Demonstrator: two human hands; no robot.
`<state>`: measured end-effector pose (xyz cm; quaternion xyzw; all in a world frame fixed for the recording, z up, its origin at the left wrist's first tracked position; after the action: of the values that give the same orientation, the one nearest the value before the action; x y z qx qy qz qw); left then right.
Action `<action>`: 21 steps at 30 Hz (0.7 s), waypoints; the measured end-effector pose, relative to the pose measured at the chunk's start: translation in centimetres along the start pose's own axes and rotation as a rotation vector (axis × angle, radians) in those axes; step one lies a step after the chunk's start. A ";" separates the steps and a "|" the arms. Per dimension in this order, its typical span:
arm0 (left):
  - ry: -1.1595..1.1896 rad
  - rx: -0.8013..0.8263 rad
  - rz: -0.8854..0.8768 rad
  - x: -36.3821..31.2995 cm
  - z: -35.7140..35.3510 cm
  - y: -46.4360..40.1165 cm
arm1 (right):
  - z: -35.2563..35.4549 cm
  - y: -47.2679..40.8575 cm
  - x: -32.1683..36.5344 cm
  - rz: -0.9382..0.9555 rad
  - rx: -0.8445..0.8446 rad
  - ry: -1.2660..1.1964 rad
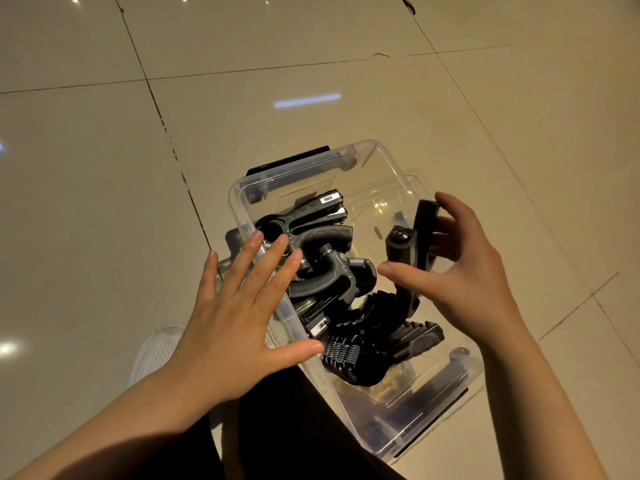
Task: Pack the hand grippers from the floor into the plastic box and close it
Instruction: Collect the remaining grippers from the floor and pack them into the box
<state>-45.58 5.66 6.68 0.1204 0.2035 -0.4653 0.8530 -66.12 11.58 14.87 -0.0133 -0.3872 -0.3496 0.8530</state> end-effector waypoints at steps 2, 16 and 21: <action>0.004 -0.004 0.000 0.0 0.0 0.0 | 0.2 0.3 -0.5 -0.041 -0.029 -0.106; -0.009 -0.008 -0.001 0.1 0.1 0.0 | -1.9 1.1 1.0 0.130 0.146 -0.251; -0.017 0.004 0.004 0.1 -0.1 0.0 | -3.3 1.5 1.3 0.189 0.267 -0.268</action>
<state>-45.56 5.62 6.58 0.1185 0.1951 -0.4652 0.8553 -62.45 11.01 13.85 0.0170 -0.5372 -0.2089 0.8170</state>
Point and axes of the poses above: each hand's wrist, its own y-axis away from the middle knuckle, its own z-axis out of the back of the hand, x = y × z, the point moved 8 cm from there along -y, towards the middle knuckle, and after that the axes turned 6 degrees about -z, right-handed, at the moved point
